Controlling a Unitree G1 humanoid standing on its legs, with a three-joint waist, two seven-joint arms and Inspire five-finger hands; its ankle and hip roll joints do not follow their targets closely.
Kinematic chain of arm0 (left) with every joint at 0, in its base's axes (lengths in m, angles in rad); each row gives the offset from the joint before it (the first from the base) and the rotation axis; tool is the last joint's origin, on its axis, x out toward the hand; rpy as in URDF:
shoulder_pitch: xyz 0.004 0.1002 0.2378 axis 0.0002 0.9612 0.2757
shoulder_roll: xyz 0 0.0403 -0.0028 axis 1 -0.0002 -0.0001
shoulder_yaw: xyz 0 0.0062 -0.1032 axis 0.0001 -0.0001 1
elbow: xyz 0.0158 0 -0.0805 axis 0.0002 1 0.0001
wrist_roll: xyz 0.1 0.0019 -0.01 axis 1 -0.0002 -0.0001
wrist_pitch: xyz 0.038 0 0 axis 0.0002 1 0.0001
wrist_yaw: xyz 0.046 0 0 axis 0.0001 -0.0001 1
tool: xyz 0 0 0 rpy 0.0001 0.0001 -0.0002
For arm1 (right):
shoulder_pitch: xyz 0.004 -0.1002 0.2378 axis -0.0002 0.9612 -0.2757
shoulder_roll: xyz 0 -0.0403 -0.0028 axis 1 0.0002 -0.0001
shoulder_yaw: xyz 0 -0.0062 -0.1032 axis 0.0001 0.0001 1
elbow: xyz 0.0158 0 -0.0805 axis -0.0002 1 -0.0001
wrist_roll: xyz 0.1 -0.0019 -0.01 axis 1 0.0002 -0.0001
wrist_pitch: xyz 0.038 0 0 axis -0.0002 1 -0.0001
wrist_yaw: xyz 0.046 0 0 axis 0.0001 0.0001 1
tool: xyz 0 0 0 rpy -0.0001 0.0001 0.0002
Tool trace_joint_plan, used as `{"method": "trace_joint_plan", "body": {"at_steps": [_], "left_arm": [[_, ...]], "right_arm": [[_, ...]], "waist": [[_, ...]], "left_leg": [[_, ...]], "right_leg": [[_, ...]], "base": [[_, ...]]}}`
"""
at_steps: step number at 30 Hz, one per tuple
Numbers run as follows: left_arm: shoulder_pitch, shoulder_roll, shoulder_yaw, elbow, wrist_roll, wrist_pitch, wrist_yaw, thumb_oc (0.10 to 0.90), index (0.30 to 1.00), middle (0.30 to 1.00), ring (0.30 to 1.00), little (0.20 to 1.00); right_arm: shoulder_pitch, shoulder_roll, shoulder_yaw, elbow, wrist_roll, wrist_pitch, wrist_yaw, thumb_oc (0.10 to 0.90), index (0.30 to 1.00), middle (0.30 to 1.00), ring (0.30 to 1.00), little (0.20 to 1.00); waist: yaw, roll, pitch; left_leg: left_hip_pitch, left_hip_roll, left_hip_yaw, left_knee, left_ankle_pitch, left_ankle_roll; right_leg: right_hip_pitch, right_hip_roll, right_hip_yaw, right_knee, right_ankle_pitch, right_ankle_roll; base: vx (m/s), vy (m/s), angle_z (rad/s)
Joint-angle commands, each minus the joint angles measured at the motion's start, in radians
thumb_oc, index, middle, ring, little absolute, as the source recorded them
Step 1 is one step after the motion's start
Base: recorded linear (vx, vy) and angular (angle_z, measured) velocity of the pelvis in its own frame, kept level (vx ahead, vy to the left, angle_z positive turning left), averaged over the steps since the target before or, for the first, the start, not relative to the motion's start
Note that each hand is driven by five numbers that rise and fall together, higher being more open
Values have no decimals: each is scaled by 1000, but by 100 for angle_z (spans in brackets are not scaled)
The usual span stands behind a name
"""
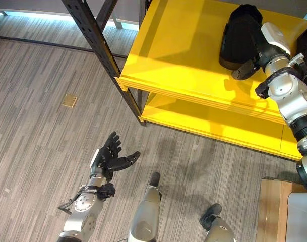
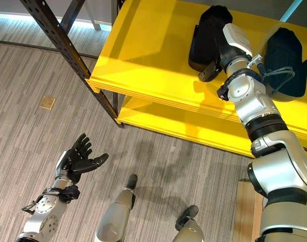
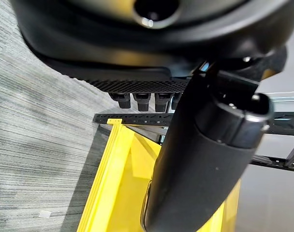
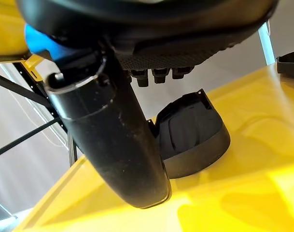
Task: Move parts from the plastic box to the shelf.
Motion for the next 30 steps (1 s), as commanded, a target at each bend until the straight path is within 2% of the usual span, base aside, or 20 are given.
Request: {"method": "trace_joint_plan", "body": {"at_steps": [1, 18, 30], "left_arm": [[-30, 87, 4, -69, 23, -82, -26, 900, 1000, 1000, 1000, 1000], [-21, 89, 20, -74, 29, -82, -22, 900, 1000, 1000, 1000, 1000], [-15, 86, 37, -79, 26, -77, -19, 900, 1000, 1000, 1000, 1000]], "right_arm": [[-50, 12, -65, -66, 34, -47, -62, 900, 1000, 1000, 1000, 1000], [-15, 76, -49, 7, 56, -33, -13, 900, 1000, 1000, 1000, 1000], [-53, 75, -9, 53, 102, -24, 36, 900, 1000, 1000, 1000, 1000]], "waist": [[4, -57, -51], [16, -68, -35], [7, -84, -33]], "left_leg": [[-59, 19, 10, -9, 11, 14], [-67, 14, 8, -23, 19, 21], [-64, 20, 14, -27, 19, 21]], "right_leg": [[114, 30, 58, 64, -126, -3], [111, 37, 46, 59, -113, -2], [102, 42, 60, 58, -107, -5]], "base": [[0, 0, 0], [0, 0, 0], [2, -2, 0]]}}
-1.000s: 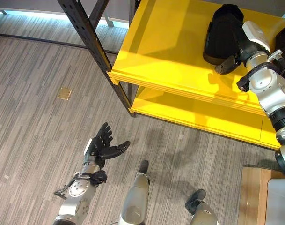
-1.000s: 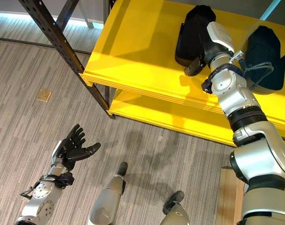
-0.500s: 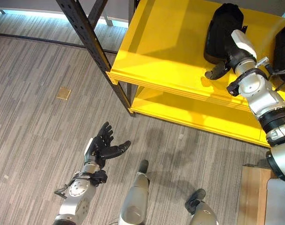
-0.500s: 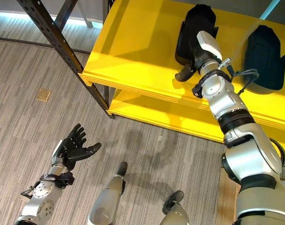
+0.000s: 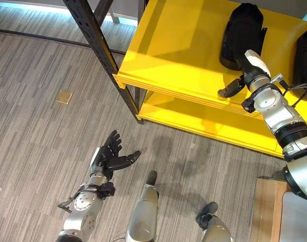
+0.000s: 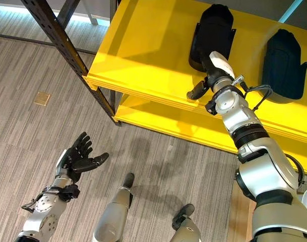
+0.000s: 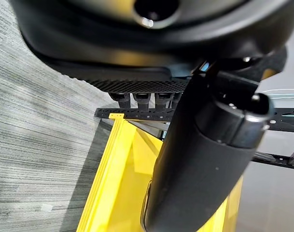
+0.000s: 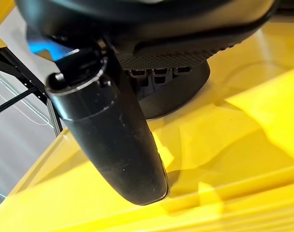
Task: Move parts from the plastic box to the shelf.
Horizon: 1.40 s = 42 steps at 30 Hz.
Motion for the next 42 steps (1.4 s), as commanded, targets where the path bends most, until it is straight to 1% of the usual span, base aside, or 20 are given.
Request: {"method": "trace_joint_plan", "body": {"at_steps": [1, 7, 15, 27, 35, 42], "left_arm": [[-16, 82, 34, -78, 21, -78, -10, 900, 1000, 1000, 1000, 1000], [-16, 82, 41, -82, 19, -75, -15, 900, 1000, 1000, 1000, 1000], [-16, 84, 47, -79, 28, -73, -13, 900, 1000, 1000, 1000, 1000], [-14, 80, 57, -81, 32, -72, -4, 900, 1000, 1000, 1000, 1000], [-13, 79, 53, -78, 34, -69, -8, 900, 1000, 1000, 1000, 1000], [-14, 78, 56, -74, 36, -70, -5, 900, 1000, 1000, 1000, 1000]], "right_arm": [[-122, -8, -7, -2, 49, -43, -18, 900, 1000, 1000, 1000, 1000], [-139, -4, 12, 6, 85, -44, 10, 900, 1000, 1000, 1000, 1000], [-125, -11, 23, -37, 78, -45, 23, 900, 1000, 1000, 1000, 1000], [-111, -14, 24, -93, 74, -47, 33, 900, 1000, 1000, 1000, 1000], [-108, -3, 33, -69, 57, -42, 38, 900, 1000, 1000, 1000, 1000], [-106, -5, 34, -72, 40, -41, 32, 900, 1000, 1000, 1000, 1000]], "waist": [[4, -53, -30], [-5, -61, -29], [-11, -76, -32], [-17, -85, -32], [-16, -88, -30], [-19, -95, -32]], "left_leg": [[-45, 23, 23, -25, 17, 21], [-39, 29, 28, -25, 14, 21], [-31, 37, 28, -32, 14, 20], [-31, 39, 29, -26, 9, 22], [-29, 39, 31, -26, 8, 24], [-29, 39, 31, -31, 10, 27]], "right_leg": [[109, 37, 71, 72, -116, -9], [109, 39, 78, 73, -109, -8], [113, 46, 80, 68, -100, -6], [113, 49, 85, 67, -91, -3], [115, 51, 84, 64, -86, -3], [114, 54, 87, 58, -78, -1]], "base": [[-5, -4, -7], [-3, -1, -7], [0, 0, -1], [0, 0, 0], [0, 0, 0], [-9, 6, 0]]}}
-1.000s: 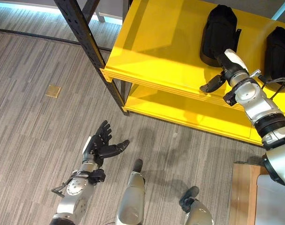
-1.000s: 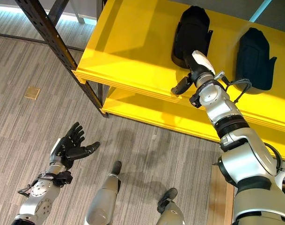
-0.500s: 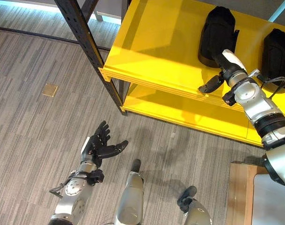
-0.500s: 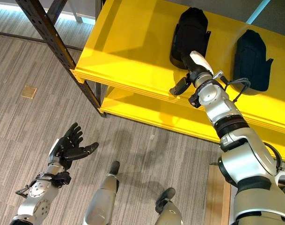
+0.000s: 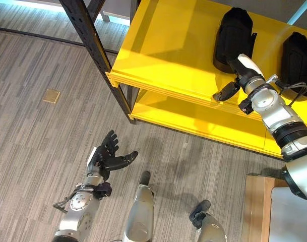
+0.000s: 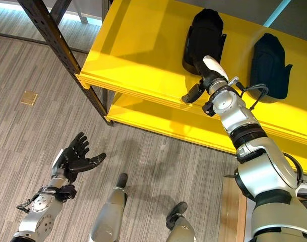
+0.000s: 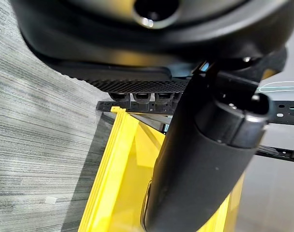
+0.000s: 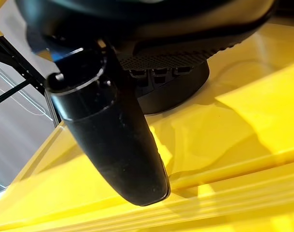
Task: Move parts from the plastic box to the shelf.
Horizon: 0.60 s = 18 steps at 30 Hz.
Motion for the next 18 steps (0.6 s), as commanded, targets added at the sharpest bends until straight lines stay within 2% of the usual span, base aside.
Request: {"method": "trace_joint_plan", "body": {"at_steps": [1, 2, 3, 4, 5, 6, 18], "left_arm": [[-12, 46, 51, -75, 36, -72, -5, 900, 1000, 1000, 1000, 1000], [-12, 46, 54, -76, 37, -72, -4, 900, 1000, 1000, 1000, 1000], [-12, 48, 54, -77, 39, -71, -5, 900, 1000, 1000, 1000, 1000], [-10, 48, 57, -77, 40, -72, -4, 900, 1000, 1000, 1000, 1000], [-10, 48, 57, -78, 40, -71, -4, 900, 1000, 1000, 1000, 1000], [-11, 46, 58, -75, 41, -71, -4, 900, 1000, 1000, 1000, 1000], [-9, 45, 72, -71, 40, -71, 3, 900, 1000, 1000, 1000, 1000]], "right_arm": [[-102, -13, 14, -59, 3, -43, -38, 900, 1000, 1000, 1000, 1000], [-102, -11, 15, -55, 0, -42, -37, 900, 1000, 1000, 1000, 1000], [-98, -12, 16, -58, -2, -41, -34, 900, 1000, 1000, 1000, 1000], [-97, -11, 20, -59, -5, -41, -33, 900, 1000, 1000, 1000, 1000], [-97, -10, 20, -59, -5, -41, -33, 900, 1000, 1000, 1000, 1000], [-95, -12, 19, -64, -6, -41, -32, 900, 1000, 1000, 1000, 1000], [-66, -21, 12, -140, 7, -46, -21, 900, 1000, 1000, 1000, 1000]], "waist": [[-14, -34, -33], [-14, -37, -35], [-14, -35, -34], [-15, -38, -36], [-15, -38, -36], [-15, -37, -34], [-22, -50, -36]], "left_leg": [[-38, 19, 16, -41, 35, 33], [-28, 22, 13, -37, 9, 25], [-36, 19, 17, -41, 33, 33], [-27, 22, 14, -37, 8, 25], [-27, 22, 14, -37, 8, 25], [-35, 19, 18, -41, 33, 33], [-35, 21, 20, -45, 35, 34]], "right_leg": [[114, 32, 57, 75, -82, -4], [122, 36, 68, 80, -101, 5], [116, 32, 58, 74, -81, -3], [123, 36, 68, 80, -99, 5], [123, 36, 68, 80, -99, 5], [117, 32, 60, 74, -79, -3], [115, 37, 63, 66, -73, -2]], "base": [[0, 0, 0], [-57, 39, -2], [68, -36, -4], [0, 0, 0], [0, 0, 0], [-65, 38, -2], [-6, 3, 0]]}}
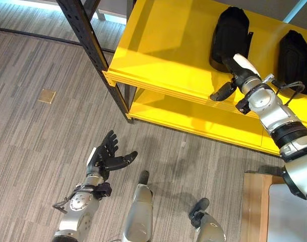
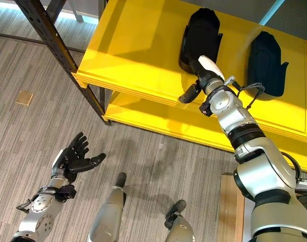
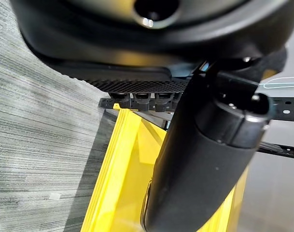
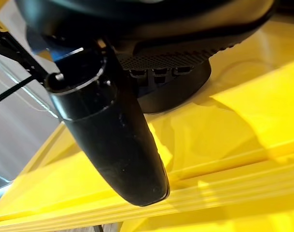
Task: Move parts from the plastic box to the shelf.
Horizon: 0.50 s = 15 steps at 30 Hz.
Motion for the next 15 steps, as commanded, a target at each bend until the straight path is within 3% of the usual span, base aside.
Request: {"method": "trace_joint_plan", "body": {"at_steps": [1, 15], "left_arm": [[-12, 45, 67, -72, 39, -73, 1, 900, 1000, 1000, 1000, 1000], [-7, 44, 80, -64, 44, -70, 2, 900, 1000, 1000, 1000, 1000]], "right_arm": [[-66, -27, -2, -87, 8, -51, -27, 900, 1000, 1000, 1000, 1000], [-35, -39, -9, -138, 3, -54, -14, 900, 1000, 1000, 1000, 1000]], "waist": [[-2, -43, -36], [-7, -53, -40]], "left_leg": [[-20, 21, 15, -61, 37, 31], [-16, 24, 16, -64, 37, 31]], "right_leg": [[115, 26, 54, 98, -94, 3], [117, 26, 55, 99, -87, 4]], "base": [[0, 0, 0], [0, 0, 0]]}}
